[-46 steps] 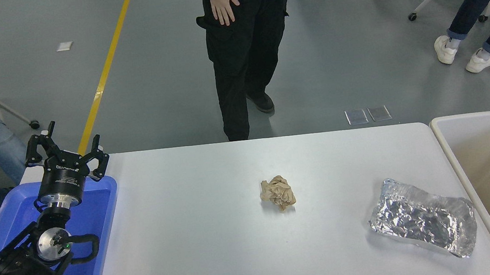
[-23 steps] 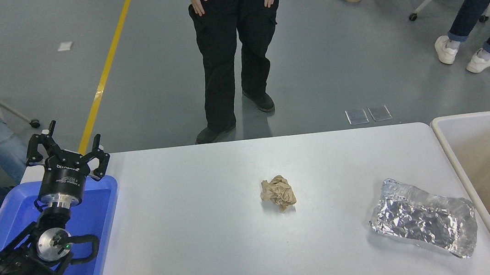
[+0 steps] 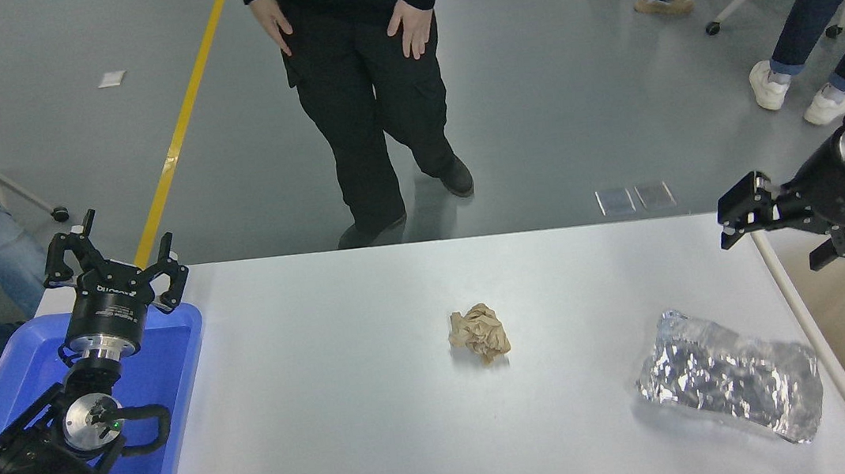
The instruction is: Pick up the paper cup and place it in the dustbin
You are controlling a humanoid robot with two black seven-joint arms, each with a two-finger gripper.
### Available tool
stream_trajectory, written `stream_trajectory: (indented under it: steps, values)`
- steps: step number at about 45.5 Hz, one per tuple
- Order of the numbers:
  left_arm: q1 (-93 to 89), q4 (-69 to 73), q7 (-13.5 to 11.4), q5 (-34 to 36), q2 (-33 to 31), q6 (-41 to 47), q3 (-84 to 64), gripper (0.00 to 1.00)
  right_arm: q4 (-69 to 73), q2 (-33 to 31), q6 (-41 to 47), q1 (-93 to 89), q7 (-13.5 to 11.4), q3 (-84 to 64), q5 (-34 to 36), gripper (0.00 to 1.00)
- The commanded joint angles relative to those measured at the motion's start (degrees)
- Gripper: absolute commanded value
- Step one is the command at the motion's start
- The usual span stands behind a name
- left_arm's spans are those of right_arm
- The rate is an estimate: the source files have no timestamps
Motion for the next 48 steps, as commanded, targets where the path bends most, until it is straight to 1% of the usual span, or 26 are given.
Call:
stream_trajectory:
  steps: [1, 8, 13, 17, 29, 33, 38, 48]
  values:
    - [0.0, 0.0, 0.0, -0.1, 0.0, 0.1, 0.0, 0.98, 1.8, 8.4, 3.9, 6.1, 0.1, 1.1, 2.5, 1.0]
    - [-0.1, -0.1, 0.0, -0.1, 0.0, 0.1, 0.0, 0.98, 1.1, 12.6, 3.9, 5.7, 0.1, 1.2, 5.0, 1.0]
    - [-0.1, -0.1, 0.1, 0.0, 0.0, 0.1, 0.1, 0.98, 1.0, 13.0, 3.9, 6.1, 0.1, 1.5, 5.8, 1.0]
    - [-0.1, -0.1, 0.1, 0.0, 0.0, 0.0, 0.1, 0.98, 1.0, 13.4, 3.9, 8.2, 0.1, 0.5, 9.4, 1.0]
    - [-0.1, -0.1, 0.1, 0.1, 0.0, 0.0, 0.1, 0.98, 0.8, 14.1, 3.9, 10.6, 0.1, 0.4, 10.4, 1.0]
    - [-0.1, -0.1, 0.2, 0.1, 0.0, 0.0, 0.1, 0.98, -2.4, 15.8, 3.9, 9.2, 0.1, 0.6, 10.7, 1.0]
    - [-0.1, -0.1, 0.2, 0.1, 0.0, 0.0, 0.1, 0.98, -4.3, 16.2, 3.9, 7.9, 0.1, 0.1, 13.1, 1.0]
    - [-0.1, -0.1, 0.2, 0.1, 0.0, 0.0, 0.1, 0.98, -3.9, 16.4, 3.9, 7.7, 0.0, -1.8, 13.0, 1.0]
